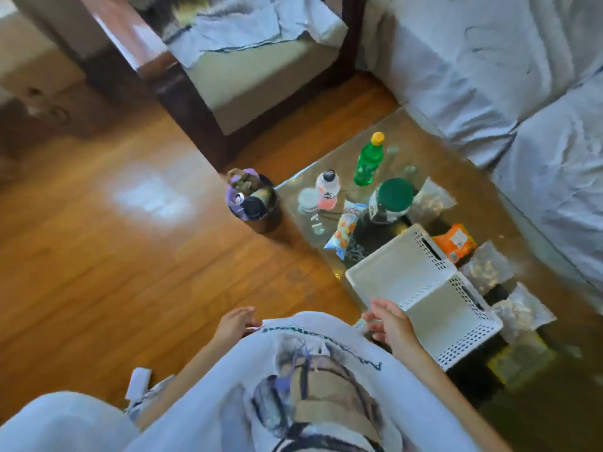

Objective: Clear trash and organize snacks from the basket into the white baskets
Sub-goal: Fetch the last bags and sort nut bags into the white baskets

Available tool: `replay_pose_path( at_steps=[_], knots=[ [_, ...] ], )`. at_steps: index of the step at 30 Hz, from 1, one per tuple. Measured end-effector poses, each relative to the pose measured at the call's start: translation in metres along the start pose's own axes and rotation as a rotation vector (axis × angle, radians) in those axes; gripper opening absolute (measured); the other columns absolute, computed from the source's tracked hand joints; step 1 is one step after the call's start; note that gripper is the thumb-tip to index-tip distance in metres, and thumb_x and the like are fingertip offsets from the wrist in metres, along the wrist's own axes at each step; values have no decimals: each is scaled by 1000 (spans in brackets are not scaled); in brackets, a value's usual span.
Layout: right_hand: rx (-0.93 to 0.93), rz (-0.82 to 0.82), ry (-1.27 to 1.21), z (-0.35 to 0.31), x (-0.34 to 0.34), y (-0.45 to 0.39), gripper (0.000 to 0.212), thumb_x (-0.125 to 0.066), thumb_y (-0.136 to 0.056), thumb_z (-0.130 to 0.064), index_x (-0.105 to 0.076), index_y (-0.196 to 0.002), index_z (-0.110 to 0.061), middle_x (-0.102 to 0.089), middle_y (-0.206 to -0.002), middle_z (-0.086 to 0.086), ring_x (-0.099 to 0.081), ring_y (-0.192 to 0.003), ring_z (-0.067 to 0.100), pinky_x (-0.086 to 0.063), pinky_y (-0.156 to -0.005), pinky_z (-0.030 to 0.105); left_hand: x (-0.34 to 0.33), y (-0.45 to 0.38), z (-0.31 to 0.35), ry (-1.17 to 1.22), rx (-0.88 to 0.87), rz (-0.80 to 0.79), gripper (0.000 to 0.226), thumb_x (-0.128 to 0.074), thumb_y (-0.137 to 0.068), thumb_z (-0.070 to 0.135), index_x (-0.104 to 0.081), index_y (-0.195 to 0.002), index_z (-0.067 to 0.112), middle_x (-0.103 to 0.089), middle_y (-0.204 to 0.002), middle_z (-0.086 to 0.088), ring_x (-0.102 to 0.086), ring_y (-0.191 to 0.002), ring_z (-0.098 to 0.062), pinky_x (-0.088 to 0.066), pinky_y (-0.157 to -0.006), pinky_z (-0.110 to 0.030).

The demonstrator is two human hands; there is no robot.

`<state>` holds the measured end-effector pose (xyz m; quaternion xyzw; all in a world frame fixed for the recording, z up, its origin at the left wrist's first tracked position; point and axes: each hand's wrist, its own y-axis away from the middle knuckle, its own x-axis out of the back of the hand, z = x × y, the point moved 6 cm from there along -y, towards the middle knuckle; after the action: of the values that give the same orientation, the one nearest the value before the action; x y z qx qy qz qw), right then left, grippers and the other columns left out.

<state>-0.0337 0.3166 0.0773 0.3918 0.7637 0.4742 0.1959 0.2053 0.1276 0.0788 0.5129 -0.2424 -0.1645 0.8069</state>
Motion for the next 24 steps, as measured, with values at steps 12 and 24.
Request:
replay_pose_path(
  at_steps=[12,24],
  knots=[
    [-33,8,427,-7,-114,-4,18,-50,-93,-11,-54,-110,-10,-60,-79,13,-53,-62,21,-44,-55,26,164,-27,-69,469,163,153,29,-51,-94,20,-58,-112,-2,-58,-74,-6,-47,-58,-16,-35,-52,-25],
    [-62,-110,821,-96,-376,-69,12,-49,-92,-13,-51,-102,-7,-53,-77,14,-42,-52,20,-35,-44,22,301,-88,-25,817,252,372,15,-54,-93,27,-57,-100,15,-64,-88,-4,-58,-71,-15,-46,-57,-24]
  ],
)
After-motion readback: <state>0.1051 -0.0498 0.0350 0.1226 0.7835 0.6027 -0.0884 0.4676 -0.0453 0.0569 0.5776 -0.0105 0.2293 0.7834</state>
